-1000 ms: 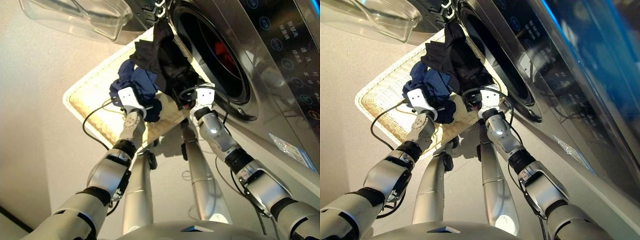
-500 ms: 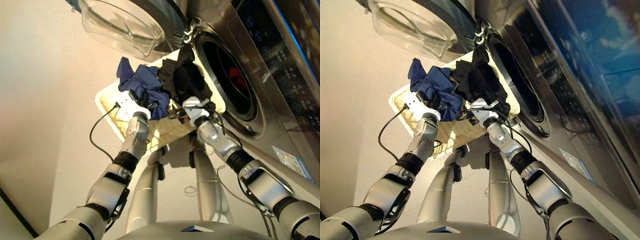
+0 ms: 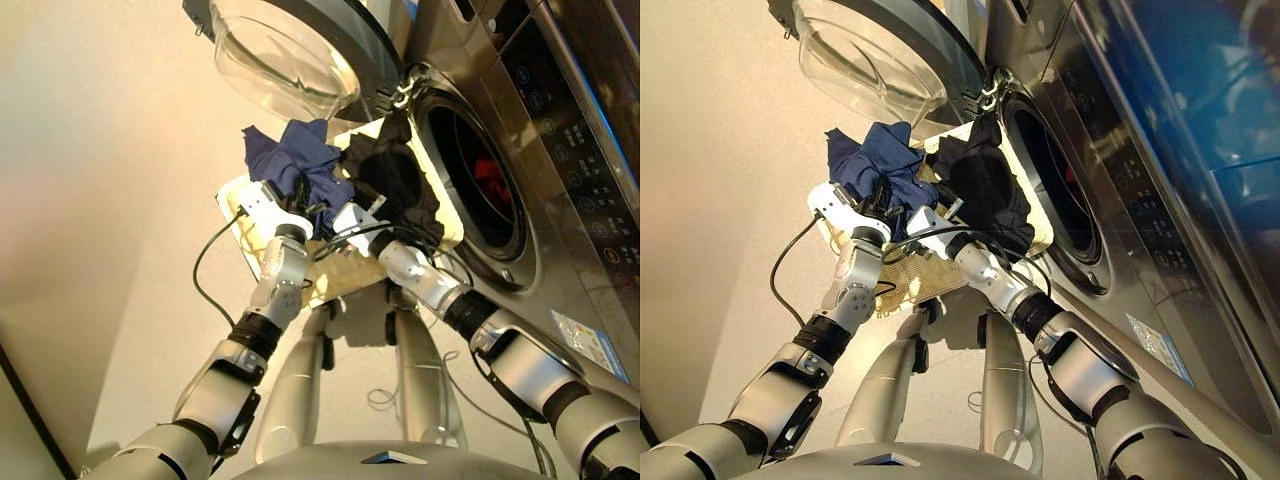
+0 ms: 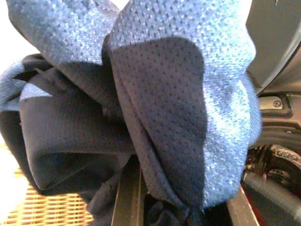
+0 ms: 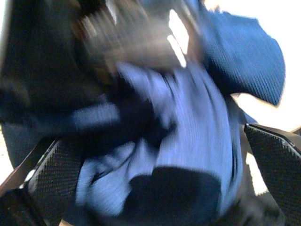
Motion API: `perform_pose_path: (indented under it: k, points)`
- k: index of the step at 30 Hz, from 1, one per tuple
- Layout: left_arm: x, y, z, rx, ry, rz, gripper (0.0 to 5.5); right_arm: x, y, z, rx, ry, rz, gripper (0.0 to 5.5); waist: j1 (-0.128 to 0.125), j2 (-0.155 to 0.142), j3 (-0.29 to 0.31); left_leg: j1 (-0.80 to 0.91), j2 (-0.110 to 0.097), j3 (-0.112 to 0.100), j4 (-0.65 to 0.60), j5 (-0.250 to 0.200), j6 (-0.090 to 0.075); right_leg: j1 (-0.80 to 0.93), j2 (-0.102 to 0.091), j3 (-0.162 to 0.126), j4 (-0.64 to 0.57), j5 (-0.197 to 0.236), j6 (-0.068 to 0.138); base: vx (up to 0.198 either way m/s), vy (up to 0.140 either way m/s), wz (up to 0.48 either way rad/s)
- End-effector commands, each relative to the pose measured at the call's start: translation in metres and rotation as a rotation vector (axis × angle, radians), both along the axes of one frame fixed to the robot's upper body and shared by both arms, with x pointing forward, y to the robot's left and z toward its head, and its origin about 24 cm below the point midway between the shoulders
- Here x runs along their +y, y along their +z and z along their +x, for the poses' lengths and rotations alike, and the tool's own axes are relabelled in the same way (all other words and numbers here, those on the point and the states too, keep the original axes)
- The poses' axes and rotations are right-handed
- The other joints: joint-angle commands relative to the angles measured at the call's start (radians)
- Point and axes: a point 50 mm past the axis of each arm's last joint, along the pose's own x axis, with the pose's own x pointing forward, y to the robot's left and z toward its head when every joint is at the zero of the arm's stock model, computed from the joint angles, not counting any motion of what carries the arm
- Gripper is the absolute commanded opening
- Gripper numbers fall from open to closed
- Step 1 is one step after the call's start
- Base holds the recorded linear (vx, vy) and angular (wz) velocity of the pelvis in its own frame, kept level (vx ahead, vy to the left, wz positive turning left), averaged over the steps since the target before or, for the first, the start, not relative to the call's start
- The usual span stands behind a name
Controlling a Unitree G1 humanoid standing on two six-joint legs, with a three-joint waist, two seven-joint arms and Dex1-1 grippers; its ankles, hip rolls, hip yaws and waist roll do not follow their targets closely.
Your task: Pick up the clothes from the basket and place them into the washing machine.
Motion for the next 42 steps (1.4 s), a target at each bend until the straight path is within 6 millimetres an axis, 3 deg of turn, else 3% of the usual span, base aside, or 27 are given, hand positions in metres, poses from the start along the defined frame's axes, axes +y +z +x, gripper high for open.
perform_pose_path:
  k: [1, 6, 16, 18, 19, 26, 27, 28, 29, 35, 36, 39, 40, 42]
  points:
    - [-0.005, 0.032, 0.004, -0.143, -0.012, -0.026, 0.00, 0.036, 0.030, -0.010, -0.153, 0.151, 0.006, 5.50, 0.003, 0.020, -0.007, 0.037, 0.006, -0.004, 0.060, -0.072, -0.044, 0.087, -0.018, -0.010, -0.161, 0.108, 0.117, 0.000, 0.000, 0.000]
    - [-0.015, 0.038, -0.003, -0.175, -0.097, -0.075, 0.00, 0.043, 0.030, -0.007, -0.173, 0.163, -0.061, 5.50, 0.012, 0.027, -0.011, 0.032, 0.007, -0.007, 0.067, -0.072, -0.039, 0.084, -0.018, -0.007, -0.159, 0.107, 0.116, 0.000, 0.000, 0.000]
    - [-0.030, 0.042, -0.031, -0.250, -0.355, -0.079, 0.00, 0.024, 0.030, 0.002, -0.143, 0.118, -0.078, 5.50, 0.031, 0.054, -0.028, 0.033, 0.004, -0.009, 0.066, -0.068, -0.039, 0.086, -0.024, -0.010, -0.161, 0.106, 0.117, 0.000, 0.000, 0.000]
    - [-0.031, 0.041, -0.035, -0.256, -0.389, -0.074, 0.00, 0.022, 0.030, 0.001, -0.129, 0.122, -0.069, 1.57, 0.031, 0.057, -0.031, 0.034, 0.004, -0.010, 0.066, -0.070, -0.038, 0.084, -0.025, -0.010, -0.160, 0.105, 0.117, 0.000, 0.000, 0.000]
    - [-0.031, 0.039, -0.036, -0.254, -0.400, -0.064, 0.00, 0.020, 0.029, 0.001, -0.127, 0.122, -0.067, 0.00, 0.031, 0.057, -0.031, 0.034, 0.004, -0.010, 0.066, -0.071, -0.038, 0.085, -0.025, -0.010, -0.160, 0.105, 0.117, 0.000, 0.000, 0.000]
    - [-0.027, 0.039, -0.037, -0.266, -0.408, -0.042, 0.00, 0.003, 0.029, -0.002, -0.131, 0.116, -0.066, 0.00, 0.022, 0.057, -0.029, 0.032, 0.002, -0.011, 0.071, -0.078, -0.036, 0.083, -0.029, -0.011, -0.156, 0.104, 0.117, 0.000, 0.000, 0.000]
    - [-0.026, 0.039, -0.037, -0.271, -0.404, -0.040, 1.34, 0.000, 0.028, -0.002, -0.122, 0.106, -0.060, 0.00, 0.021, 0.057, -0.029, 0.031, 0.002, -0.010, 0.073, -0.079, -0.035, 0.082, -0.029, -0.011, -0.156, 0.104, 0.117, 0.000, 0.000, 0.000]
    - [-0.025, 0.038, -0.036, -0.268, -0.396, -0.034, 4.34, -0.004, 0.026, -0.002, -0.116, 0.096, -0.060, 0.00, 0.020, 0.057, -0.028, 0.031, 0.002, -0.010, 0.073, -0.080, -0.035, 0.083, -0.030, -0.011, -0.156, 0.104, 0.117, 0.000, 0.000, 0.000]
    - [-0.023, 0.038, -0.036, -0.269, -0.389, -0.033, 5.50, -0.007, 0.024, -0.001, -0.110, 0.086, -0.053, 0.00, 0.020, 0.057, -0.029, 0.031, 0.002, -0.009, 0.073, -0.081, -0.034, 0.082, -0.030, -0.010, -0.156, 0.105, 0.118, 0.000, 0.000, 0.000]
    - [-0.005, 0.034, -0.032, -0.259, -0.286, -0.052, 5.50, -0.033, 0.012, 0.000, -0.091, -0.046, -0.001, 0.00, 0.012, 0.056, -0.027, 0.031, 0.001, -0.005, 0.078, -0.085, -0.031, 0.079, -0.029, -0.005, -0.154, 0.107, 0.116, 0.000, 0.000, 0.000]
    - [0.003, 0.032, -0.029, -0.244, -0.230, -0.076, 5.50, -0.034, 0.023, -0.001, -0.127, -0.065, 0.064, 0.00, 0.008, 0.054, -0.026, 0.030, 0.002, -0.003, 0.078, -0.085, -0.030, 0.078, -0.028, -0.004, -0.154, 0.108, 0.116, 0.000, 0.000, 0.000]
    - [0.028, 0.034, -0.026, -0.241, -0.049, -0.073, 5.50, -0.055, 0.031, 0.002, -0.177, -0.177, 0.114, 0.00, -0.001, 0.052, -0.022, 0.028, 0.003, -0.002, 0.078, -0.088, -0.028, 0.074, -0.026, -0.005, -0.154, 0.107, 0.113, 0.000, 0.000, 0.000]
    - [0.021, 0.035, -0.025, -0.246, -0.034, -0.072, 5.50, -0.049, -0.013, 0.008, -0.029, -0.274, 0.121, 0.00, 0.010, 0.056, -0.022, 0.026, 0.001, -0.005, 0.081, -0.088, -0.026, 0.075, -0.030, -0.007, -0.154, 0.106, 0.113, 0.000, 0.000, 0.000]
    - [0.044, 0.037, -0.026, -0.249, 0.106, -0.071, 5.50, -0.047, 0.021, 0.013, -0.144, -0.302, 0.220, 0.00, 0.013, 0.058, -0.023, 0.026, 0.002, -0.006, 0.081, -0.084, -0.028, 0.069, -0.029, -0.007, -0.146, 0.105, 0.113, 0.000, 0.000, 0.000]
